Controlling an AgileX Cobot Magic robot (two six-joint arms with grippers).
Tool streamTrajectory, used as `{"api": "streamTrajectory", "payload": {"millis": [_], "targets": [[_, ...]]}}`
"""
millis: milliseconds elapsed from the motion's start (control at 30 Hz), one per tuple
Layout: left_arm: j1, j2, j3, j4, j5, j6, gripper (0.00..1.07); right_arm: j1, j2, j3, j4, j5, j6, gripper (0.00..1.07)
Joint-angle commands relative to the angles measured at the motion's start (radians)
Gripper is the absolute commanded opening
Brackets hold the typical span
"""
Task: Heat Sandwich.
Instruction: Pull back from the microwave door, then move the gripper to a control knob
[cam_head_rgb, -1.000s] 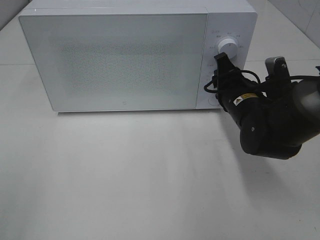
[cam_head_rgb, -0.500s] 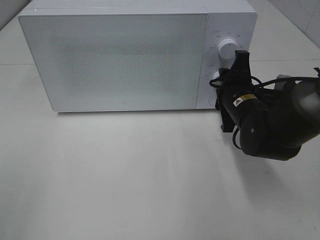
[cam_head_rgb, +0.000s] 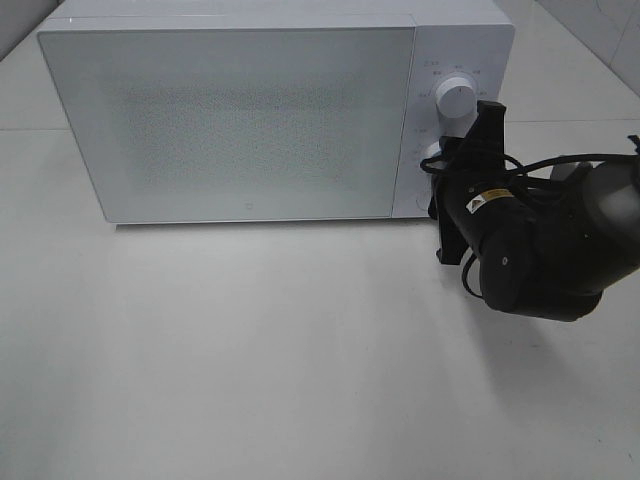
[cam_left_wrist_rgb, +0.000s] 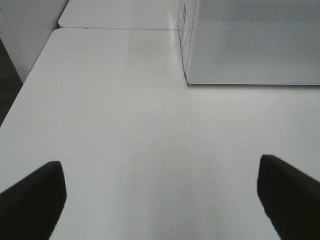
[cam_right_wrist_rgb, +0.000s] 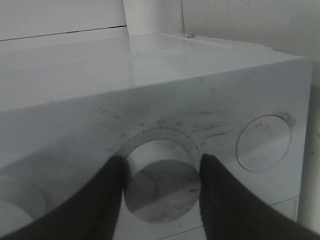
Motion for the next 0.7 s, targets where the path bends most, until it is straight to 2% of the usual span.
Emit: {"api": "streamTrajectory", "payload": {"millis": [33,367,467,500,567,667,700], "targets": [[0.003,-0.026,0.004,-0.005,-0.007,-0.001,0.98,0.006,-0.019,-0.032,-0.125,-0.169,-0.016,0.13],[0.003,-0.026,0.004,-0.005,-0.007,-0.001,0.98,0.006,-0.019,-0.032,-0.125,-0.165,-0.048,0.2],[0.003,-0.026,0.004,-0.005,-0.007,-0.001,0.98,0.006,-0.019,-0.032,-0.124,-0.171,-0.048,0.32],[0.003,-0.026,0.004,-0.005,-0.007,-0.001,0.98,0.006,-0.019,-0.032,-0.124,-0.171,-0.048,0.32],[0.003,-0.026,0.004,-0.005,-0.007,-0.001,0.98,0.006,-0.019,-0.032,-0.124,-0.179,-0.042,0.42],[0.003,-0.026,0.004,-0.005,-0.007,-0.001,0.98,0.006,-0.019,-0.032,-0.124,-0.187,-0.042,0.48],[0.003,-0.026,0.004,-0.005,-0.007,-0.001,0.98,0.006,-0.019,-0.032,-0.124,-0.187,-0.042,0.55]]}}
